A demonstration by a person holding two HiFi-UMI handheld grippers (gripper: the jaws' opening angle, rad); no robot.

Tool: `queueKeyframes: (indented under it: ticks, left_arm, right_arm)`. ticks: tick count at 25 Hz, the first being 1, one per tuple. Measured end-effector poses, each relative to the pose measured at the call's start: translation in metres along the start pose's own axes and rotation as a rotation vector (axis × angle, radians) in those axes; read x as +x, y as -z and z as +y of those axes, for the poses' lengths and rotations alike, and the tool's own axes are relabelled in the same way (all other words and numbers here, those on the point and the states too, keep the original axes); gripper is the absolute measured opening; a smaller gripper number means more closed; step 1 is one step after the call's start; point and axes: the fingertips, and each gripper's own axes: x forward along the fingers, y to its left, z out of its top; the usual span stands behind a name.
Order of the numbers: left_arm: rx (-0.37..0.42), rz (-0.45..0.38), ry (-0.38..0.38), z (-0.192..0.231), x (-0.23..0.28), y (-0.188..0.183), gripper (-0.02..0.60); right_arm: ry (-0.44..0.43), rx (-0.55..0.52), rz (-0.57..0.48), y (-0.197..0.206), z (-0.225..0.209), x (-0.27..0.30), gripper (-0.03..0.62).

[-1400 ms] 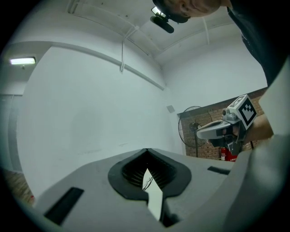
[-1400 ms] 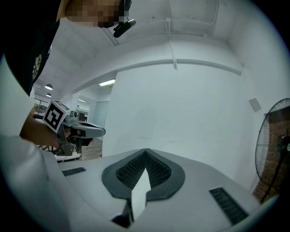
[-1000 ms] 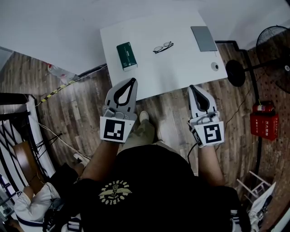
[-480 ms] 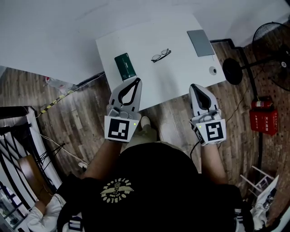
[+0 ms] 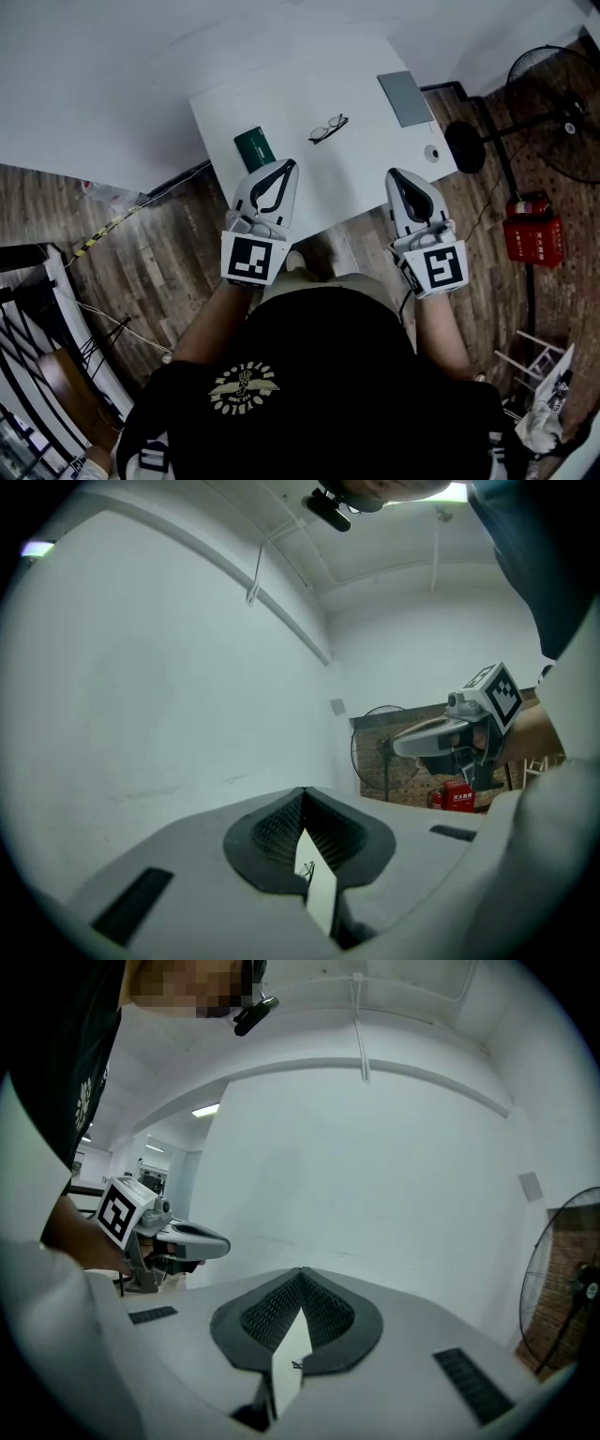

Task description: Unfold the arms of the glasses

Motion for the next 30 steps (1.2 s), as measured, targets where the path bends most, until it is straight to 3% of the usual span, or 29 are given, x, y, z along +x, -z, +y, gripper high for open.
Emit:
queueKeyframes:
  ticks: [3, 8, 13, 18, 22, 25, 30]
  left_arm:
    - [-0.037, 0.008, 0.024, -0.002, 0.005, 0.004, 0.005]
    - [-0.031, -0.005, 0.037, -0.003, 0.006, 0.001, 0.005]
    - [-0.031, -0.05, 0.012, 0.003, 0.002, -0.012, 0.005]
    - [-0.025, -0.042, -0.005, 0.006, 0.0, -0.009, 0.005]
    - [-0.043, -0.019, -0.029, 0.011, 0.002, 0.002, 0.005]
    - [0.014, 0.01, -0.041, 0.014, 0.006, 0.009, 0.005]
    - [0.036, 0.062, -0.027, 0.013, 0.027, 0.019, 0.005]
  right_arm:
    - [0.037, 0.011, 0.014, 0.002, -0.008, -0.008, 0.0]
    - [0.099, 0.045, -0.007, 0.005, -0.023, -0.016, 0.002]
    - [0.086, 0.043, -0.031, 0.004, -0.017, -0.009, 0.002]
    - [0.069, 0.037, -0.028, 0.008, -0.018, 0.0, 0.0]
    - [0.04, 0.045, -0.029, 0.012, -0.023, 0.017, 0.001]
    - [0.017, 0.057, -0.027, 0.017, -0.029, 0.028, 0.002]
    - [0.0, 0.08, -0.017, 0.022, -0.047, 0.043, 0.002]
